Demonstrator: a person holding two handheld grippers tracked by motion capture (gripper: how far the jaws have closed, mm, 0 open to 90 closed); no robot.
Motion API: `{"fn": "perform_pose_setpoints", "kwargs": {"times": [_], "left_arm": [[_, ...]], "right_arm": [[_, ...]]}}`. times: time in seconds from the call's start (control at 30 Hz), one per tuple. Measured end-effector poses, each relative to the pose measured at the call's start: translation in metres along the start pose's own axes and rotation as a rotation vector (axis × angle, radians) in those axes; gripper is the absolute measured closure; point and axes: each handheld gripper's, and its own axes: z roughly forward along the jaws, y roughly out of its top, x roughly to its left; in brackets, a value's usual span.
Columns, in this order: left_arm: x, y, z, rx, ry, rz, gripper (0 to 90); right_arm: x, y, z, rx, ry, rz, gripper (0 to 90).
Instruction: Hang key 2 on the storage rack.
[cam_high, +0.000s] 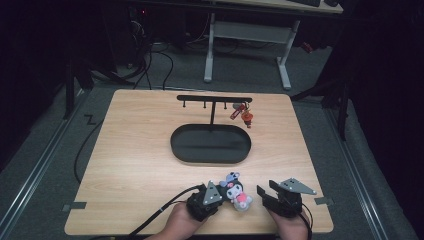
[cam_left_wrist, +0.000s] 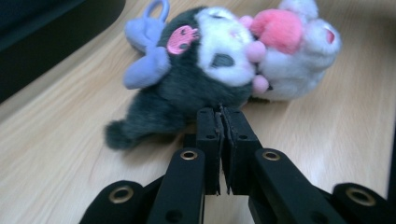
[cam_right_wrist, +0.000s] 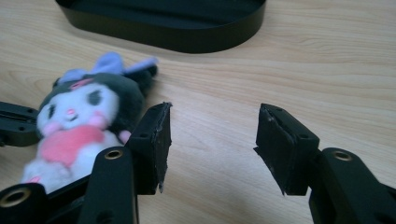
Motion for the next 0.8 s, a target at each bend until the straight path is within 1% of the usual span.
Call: {"fn": "perform_pose_setpoints", "kwargs": {"times": [0.03,0.13,0.2,0.3,0.33,0.4,0.43,0.5,0.57,0.6,0.7,0.77,0.8], "left_arm": [[-0.001,0.005,0.005,-0.001,0.002,0.003,86.1],[-0.003,0.019,0.018,0.005,-0.008,0.011,86.2],[-0.006,0.025,0.025,0.002,-0.009,0.017,86.1],[-0.007,0.023,0.030,0.021,-0.002,0.016,83.2],[-0.007,0.023,0.030,0.021,-0.002,0.016,81.9],[-0.002,0.012,0.024,0.026,-0.002,0.000,77.7],[0.001,0.008,0.020,0.022,0.000,-0.008,74.6],[0.007,-0.001,0.006,0.010,0.008,-0.010,67.9],[0.017,-0.012,-0.013,-0.006,0.038,-0.010,62.0],[0.024,-0.018,-0.024,-0.015,0.055,-0.017,60.0],[0.050,-0.038,-0.058,-0.022,0.119,-0.041,54.9],[0.070,-0.053,-0.079,-0.031,0.143,-0.076,51.9],[0.080,-0.060,-0.088,-0.027,0.154,-0.092,50.5]], "right_arm": [[-0.002,0.000,-0.001,-0.004,-0.007,0.003,45.3],[-0.008,-0.001,-0.003,-0.008,-0.021,0.013,45.3],[-0.011,-0.002,-0.004,-0.006,-0.029,0.029,45.2],[-0.015,-0.005,-0.005,-0.005,-0.032,0.039,44.8],[-0.017,-0.005,-0.005,-0.007,-0.033,0.033,44.7],[-0.019,-0.006,-0.005,-0.004,-0.034,0.037,44.5],[-0.020,-0.007,-0.005,-0.003,-0.033,0.032,44.4],[-0.021,-0.007,-0.004,0.003,-0.036,0.045,44.2],[-0.023,-0.008,-0.003,0.004,-0.043,0.057,44.3],[-0.024,-0.009,-0.003,0.005,-0.045,0.058,44.5],[-0.025,-0.011,-0.002,0.012,-0.055,0.068,44.5],[-0.026,-0.011,0.000,0.018,-0.057,0.069,45.4],[-0.026,-0.011,0.000,0.018,-0.062,0.063,45.3]]}}
